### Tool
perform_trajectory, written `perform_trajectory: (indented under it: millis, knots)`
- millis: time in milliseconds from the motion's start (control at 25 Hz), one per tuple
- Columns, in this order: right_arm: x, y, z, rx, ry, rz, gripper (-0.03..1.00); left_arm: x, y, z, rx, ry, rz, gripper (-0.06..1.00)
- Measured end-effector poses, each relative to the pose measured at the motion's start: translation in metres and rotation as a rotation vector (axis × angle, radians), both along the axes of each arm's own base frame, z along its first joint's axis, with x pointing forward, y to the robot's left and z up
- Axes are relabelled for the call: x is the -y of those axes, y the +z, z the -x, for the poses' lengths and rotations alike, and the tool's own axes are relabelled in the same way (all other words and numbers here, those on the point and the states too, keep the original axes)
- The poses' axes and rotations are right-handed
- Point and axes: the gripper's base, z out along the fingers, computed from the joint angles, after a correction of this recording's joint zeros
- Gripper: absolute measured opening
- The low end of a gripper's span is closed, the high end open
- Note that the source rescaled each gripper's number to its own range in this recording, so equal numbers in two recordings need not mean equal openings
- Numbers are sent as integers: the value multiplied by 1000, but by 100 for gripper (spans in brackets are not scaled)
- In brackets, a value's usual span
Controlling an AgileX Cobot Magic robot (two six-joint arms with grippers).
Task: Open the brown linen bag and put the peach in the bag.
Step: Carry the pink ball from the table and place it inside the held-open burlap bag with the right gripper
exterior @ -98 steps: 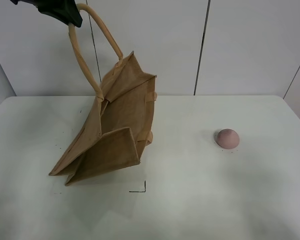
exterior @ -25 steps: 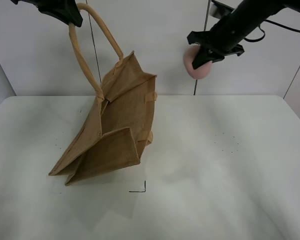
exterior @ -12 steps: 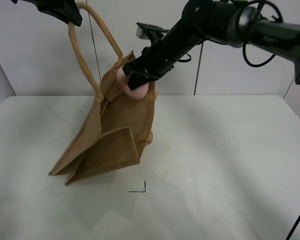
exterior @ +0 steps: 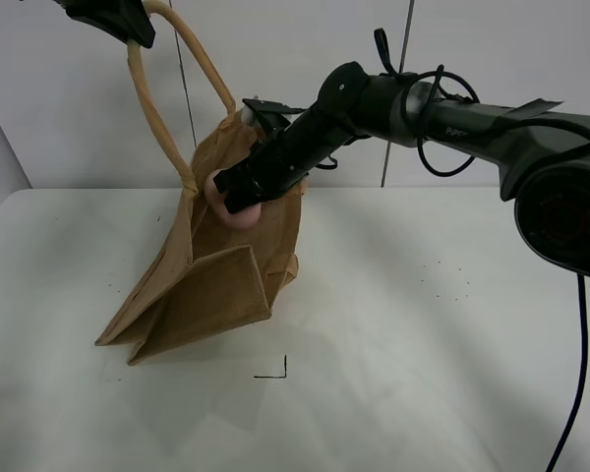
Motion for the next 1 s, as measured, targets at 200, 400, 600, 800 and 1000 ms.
perform_trajectory:
  millis: [200,400,600,800,1000]
  knots:
    - [-5,-10,-2,8,-2,-18,0,0,0,0,0,0,1,0]
    - [-19,-23,1,36,7,-10,0,0,0,0,0,0,1,0]
    - [-24,-31,2,46,11,5,15,0,0,0,0,0,1,0]
    - [-23,-32,2,52,15,24,86,0,0,0,0,0,1,0]
    - [-17,-20,3,62,17,90,99,0,0,0,-1,-1,2,0]
